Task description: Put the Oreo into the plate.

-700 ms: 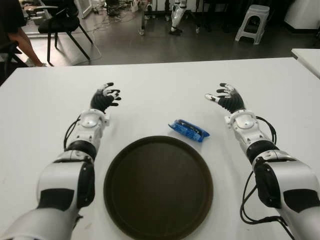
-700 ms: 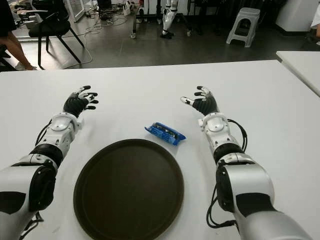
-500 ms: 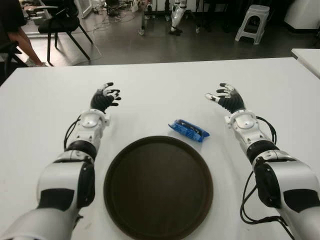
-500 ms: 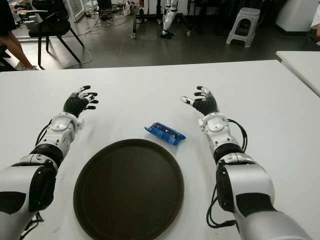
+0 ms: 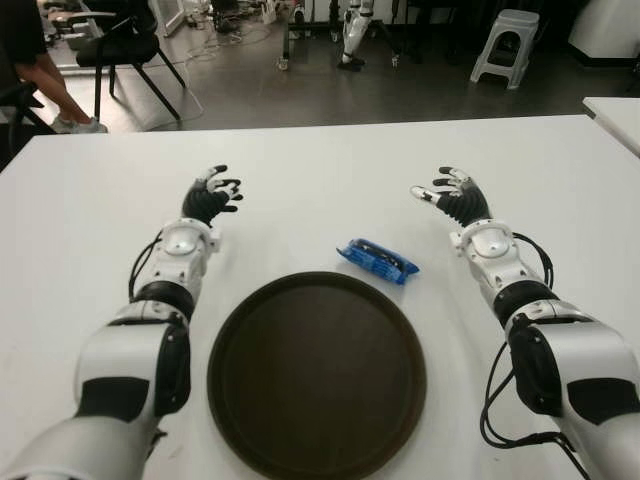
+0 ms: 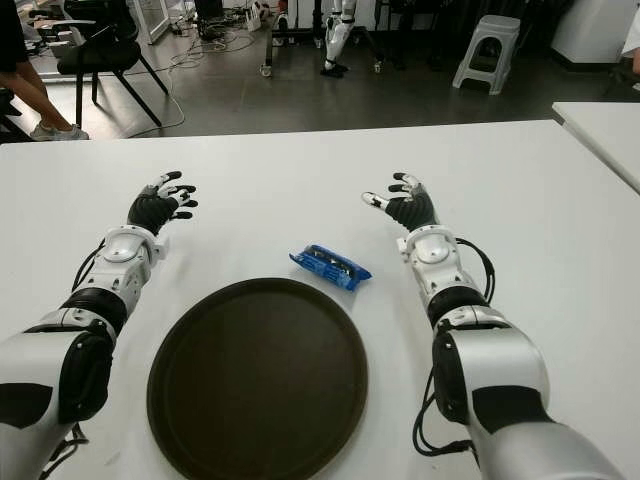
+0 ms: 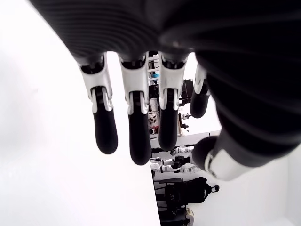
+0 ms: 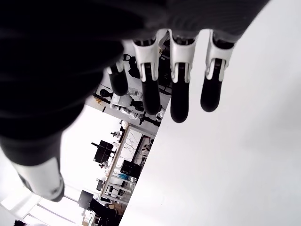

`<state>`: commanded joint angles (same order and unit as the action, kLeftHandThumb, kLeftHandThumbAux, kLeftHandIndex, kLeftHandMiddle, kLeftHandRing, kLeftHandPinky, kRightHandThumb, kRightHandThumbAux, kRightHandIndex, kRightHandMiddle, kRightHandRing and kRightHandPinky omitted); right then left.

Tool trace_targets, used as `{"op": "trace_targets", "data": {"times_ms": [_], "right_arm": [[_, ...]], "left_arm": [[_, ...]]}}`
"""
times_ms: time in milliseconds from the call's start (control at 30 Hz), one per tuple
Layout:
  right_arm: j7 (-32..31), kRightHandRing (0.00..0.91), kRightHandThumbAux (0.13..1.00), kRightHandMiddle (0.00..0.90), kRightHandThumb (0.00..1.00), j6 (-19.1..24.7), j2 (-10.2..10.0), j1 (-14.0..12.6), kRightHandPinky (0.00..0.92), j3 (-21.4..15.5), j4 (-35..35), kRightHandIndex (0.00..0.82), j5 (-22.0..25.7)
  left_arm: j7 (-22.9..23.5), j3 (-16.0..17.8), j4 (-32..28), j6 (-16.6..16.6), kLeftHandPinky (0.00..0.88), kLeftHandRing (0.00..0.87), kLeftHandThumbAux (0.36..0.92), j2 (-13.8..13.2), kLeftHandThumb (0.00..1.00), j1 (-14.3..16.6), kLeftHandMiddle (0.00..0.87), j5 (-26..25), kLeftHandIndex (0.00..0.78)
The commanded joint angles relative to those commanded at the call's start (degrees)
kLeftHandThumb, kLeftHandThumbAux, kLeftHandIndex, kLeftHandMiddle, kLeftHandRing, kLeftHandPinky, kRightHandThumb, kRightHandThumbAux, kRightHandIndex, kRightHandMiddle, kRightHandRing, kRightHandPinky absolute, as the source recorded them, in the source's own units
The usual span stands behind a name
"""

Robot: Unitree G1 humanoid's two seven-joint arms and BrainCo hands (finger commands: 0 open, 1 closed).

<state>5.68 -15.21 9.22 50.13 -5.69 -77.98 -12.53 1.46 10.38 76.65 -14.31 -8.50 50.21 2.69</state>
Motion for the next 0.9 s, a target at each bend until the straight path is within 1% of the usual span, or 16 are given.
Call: {"op": "trace_targets", "data": {"times_ms": [233, 433, 733, 900], "right_arm": [[-0.1, 0.251, 0.610, 0.245, 0.134, 0.2, -0.1, 0.1, 0.269, -0.2, 0.0, 0.165, 0.1], [-0.1, 0.252, 0.621, 0.245, 0.141, 0.2, -0.1, 0.1, 0.271, -0.2, 0.0, 0.167, 0.1], [0.2, 0.257, 0.639, 0.244, 0.174, -0.2, 0.0, 0.0, 0.279, -0.1, 0.0, 0.159, -0.2], [0.3, 0.265, 0.653, 0.249, 0.202, -0.6, 0.2, 0.1, 0.293, 0.0, 0.1, 0.155, -0.3]], "left_arm": [[0.0, 0.0, 0.0, -0.2, 0.378, 0.352, 0.689, 0.0, 0.488, 0.0, 0.300, 0.0, 0.160], [-0.1, 0.0, 0.0, -0.3, 0.369, 0.347, 0.693, 0.0, 0.473, 0.0, 0.295, 0.1, 0.155], [-0.1, 0.1, 0.0, -0.3, 0.361, 0.334, 0.715, 0.0, 0.494, -0.1, 0.288, 0.0, 0.148], [0.1, 0.0, -0.1, -0.5, 0.367, 0.344, 0.709, 0.1, 0.490, -0.1, 0.296, 0.0, 0.158]]}}
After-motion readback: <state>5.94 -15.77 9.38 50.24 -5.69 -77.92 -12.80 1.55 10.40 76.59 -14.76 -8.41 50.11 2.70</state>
